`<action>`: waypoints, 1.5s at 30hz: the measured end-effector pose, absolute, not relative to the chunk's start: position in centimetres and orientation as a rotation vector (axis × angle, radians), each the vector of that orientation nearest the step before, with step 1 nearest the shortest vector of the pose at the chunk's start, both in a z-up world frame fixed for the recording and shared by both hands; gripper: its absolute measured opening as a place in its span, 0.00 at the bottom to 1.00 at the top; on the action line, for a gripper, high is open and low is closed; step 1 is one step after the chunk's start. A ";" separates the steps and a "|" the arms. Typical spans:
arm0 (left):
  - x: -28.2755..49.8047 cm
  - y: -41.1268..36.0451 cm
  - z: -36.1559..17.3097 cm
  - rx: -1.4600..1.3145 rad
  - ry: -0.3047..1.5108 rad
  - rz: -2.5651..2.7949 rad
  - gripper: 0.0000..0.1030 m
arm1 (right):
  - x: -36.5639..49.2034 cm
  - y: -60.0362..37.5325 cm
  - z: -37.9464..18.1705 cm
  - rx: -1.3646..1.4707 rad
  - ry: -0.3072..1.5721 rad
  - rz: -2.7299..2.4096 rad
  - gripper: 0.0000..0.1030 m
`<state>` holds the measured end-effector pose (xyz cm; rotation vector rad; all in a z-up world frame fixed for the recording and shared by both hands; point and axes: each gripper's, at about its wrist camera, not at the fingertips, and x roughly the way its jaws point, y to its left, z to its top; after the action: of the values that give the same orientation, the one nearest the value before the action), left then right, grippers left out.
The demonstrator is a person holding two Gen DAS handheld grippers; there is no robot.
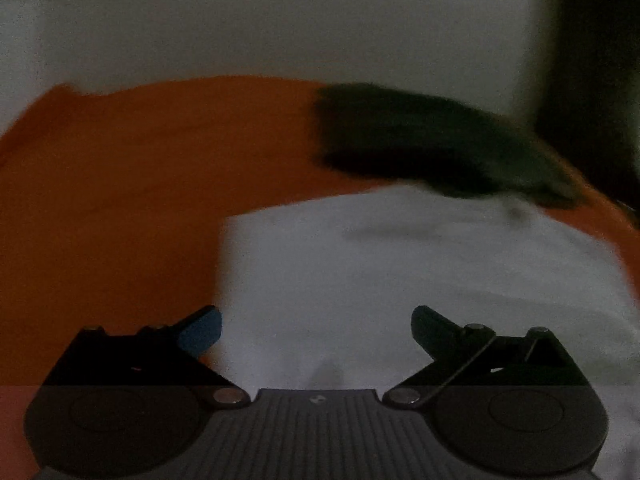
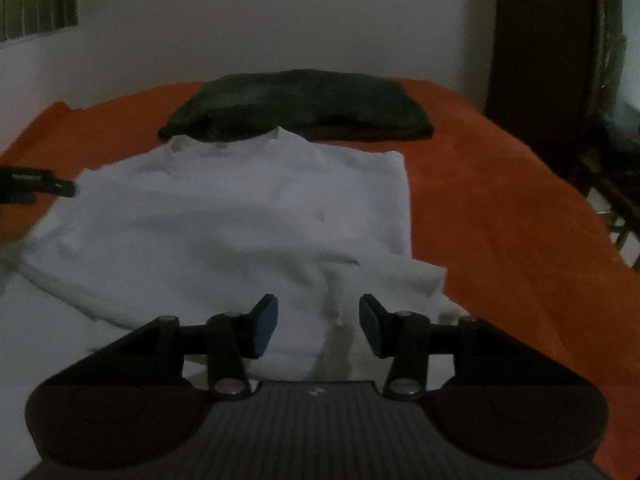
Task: Fold clothes
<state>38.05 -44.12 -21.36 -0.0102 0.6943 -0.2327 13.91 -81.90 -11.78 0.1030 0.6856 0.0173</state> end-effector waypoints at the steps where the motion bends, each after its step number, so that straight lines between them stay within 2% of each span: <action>1: 38.0 -45.3 -22.3 0.038 0.693 -0.232 1.00 | 14.1 -82.2 -12.4 0.118 0.703 0.013 0.47; 4: 38.9 -47.7 -26.3 0.174 0.748 -0.156 1.00 | 14.7 -83.2 -14.3 0.163 0.756 -0.002 0.46; 6: 39.1 -46.7 -27.3 0.087 0.742 -0.147 1.00 | 14.6 -84.1 -14.7 0.198 0.760 -0.007 0.46; 10: 37.2 -49.0 -22.9 0.045 0.630 -0.180 1.00 | 12.9 -86.3 -14.0 0.320 0.724 -0.057 0.46; 13: 35.5 -53.2 -20.6 0.019 0.608 -0.245 1.00 | 11.3 -88.4 -13.6 0.445 0.813 -0.131 0.47; 16: 33.5 -57.6 -20.9 -0.016 0.629 -0.382 1.00 | 10.1 -89.2 -14.1 0.534 0.891 -0.155 0.42; 19: 32.7 -60.8 -21.9 0.001 0.624 -0.389 0.99 | 9.7 -89.4 -14.3 0.624 0.901 -0.157 0.42; 24: 32.4 -62.4 -22.8 0.074 0.564 -0.314 0.99 | 10.9 -91.1 -15.2 0.876 0.852 -0.141 0.42; 29: 32.7 -61.2 -25.7 0.044 0.646 -0.270 1.00 | 10.9 -92.1 -17.7 1.068 0.824 -0.258 0.40; 33: 31.8 -60.5 -24.6 0.013 0.632 -0.304 0.99 | 11.2 -91.6 -17.3 1.033 0.791 -0.268 0.39; 34: 32.0 -60.5 -24.2 -0.011 0.623 -0.324 0.99 | 11.5 -91.6 -17.4 1.035 0.777 -0.273 0.33; 35: 32.5 -61.0 -24.5 0.008 0.635 -0.321 1.00 | 11.6 -91.5 -17.3 1.031 0.769 -0.285 0.14; 36: 32.9 -61.4 -24.8 0.028 0.646 -0.318 1.00 | 11.8 -91.3 -16.9 1.007 0.760 -0.287 0.09; 42: 35.0 -63.5 -25.9 0.119 0.710 -0.309 1.00 | 12.4 -89.9 -14.6 0.867 0.712 -0.269 0.09; 45: 34.0 -59.8 -23.8 -0.016 0.710 -0.326 0.98 | 12.7 -89.2 -13.1 0.795 0.681 -0.246 0.09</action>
<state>34.05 -59.83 -23.80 -0.0156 0.7099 -0.3262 12.72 -89.23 -13.07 0.7955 0.6815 -0.2464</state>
